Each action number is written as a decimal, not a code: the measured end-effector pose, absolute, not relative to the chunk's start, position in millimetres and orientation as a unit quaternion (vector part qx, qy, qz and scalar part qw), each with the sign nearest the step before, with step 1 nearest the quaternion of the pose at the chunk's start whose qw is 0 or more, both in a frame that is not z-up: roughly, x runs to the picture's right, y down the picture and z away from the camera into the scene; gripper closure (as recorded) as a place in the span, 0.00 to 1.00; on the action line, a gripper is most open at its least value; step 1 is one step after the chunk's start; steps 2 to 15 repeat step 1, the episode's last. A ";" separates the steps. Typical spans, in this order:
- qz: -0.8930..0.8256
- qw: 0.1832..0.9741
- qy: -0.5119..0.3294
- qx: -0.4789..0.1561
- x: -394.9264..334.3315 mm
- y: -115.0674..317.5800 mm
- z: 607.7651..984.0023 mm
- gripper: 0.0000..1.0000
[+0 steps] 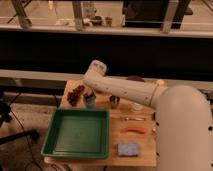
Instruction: Place brush in plastic cup
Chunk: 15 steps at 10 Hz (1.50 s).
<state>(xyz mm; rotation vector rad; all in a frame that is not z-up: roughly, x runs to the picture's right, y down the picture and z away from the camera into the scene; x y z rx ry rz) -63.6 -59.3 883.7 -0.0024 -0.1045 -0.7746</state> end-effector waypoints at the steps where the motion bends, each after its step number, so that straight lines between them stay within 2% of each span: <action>1: -0.376 0.925 -0.050 0.000 -63.6 -60.0 882.0 0.20; 15: -0.376 0.925 -0.050 0.000 -63.6 -60.0 882.0 0.20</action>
